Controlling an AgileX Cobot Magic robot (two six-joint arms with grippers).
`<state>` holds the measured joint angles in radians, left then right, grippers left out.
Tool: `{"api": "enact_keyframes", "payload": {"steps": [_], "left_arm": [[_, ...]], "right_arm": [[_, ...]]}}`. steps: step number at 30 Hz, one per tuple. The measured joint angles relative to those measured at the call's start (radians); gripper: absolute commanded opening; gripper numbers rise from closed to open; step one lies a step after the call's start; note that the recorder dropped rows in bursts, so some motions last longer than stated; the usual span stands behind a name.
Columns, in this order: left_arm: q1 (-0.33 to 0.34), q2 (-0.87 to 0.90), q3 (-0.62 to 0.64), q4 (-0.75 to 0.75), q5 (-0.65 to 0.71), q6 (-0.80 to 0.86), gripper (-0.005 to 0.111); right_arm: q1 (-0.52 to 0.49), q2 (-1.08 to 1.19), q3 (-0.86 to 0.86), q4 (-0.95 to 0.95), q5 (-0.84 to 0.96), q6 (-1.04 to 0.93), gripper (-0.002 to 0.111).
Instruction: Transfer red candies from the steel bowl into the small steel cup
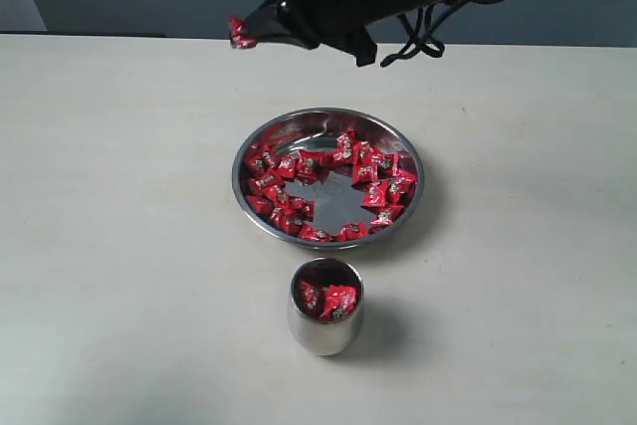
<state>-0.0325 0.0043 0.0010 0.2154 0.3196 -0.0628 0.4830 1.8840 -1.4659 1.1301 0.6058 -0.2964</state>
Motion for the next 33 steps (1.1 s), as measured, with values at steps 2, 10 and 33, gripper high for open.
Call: {"api": "enact_keyframes", "payload": {"steps": [2,10,33], "left_arm": [[0.000,0.000,0.000,0.000,0.000,0.000,0.000],[0.000,0.000,0.000,0.000,0.000,0.000,0.000],[0.000,0.000,0.000,0.000,0.000,0.000,0.000]], "right_arm": [[-0.024,0.000,0.000,0.031,-0.002,-0.003,-0.001],[-0.040,0.000,-0.002,-0.284,0.274,-0.123,-0.001],[0.191,-0.001,0.124,-0.762,0.615,-0.089,-0.001]]}}
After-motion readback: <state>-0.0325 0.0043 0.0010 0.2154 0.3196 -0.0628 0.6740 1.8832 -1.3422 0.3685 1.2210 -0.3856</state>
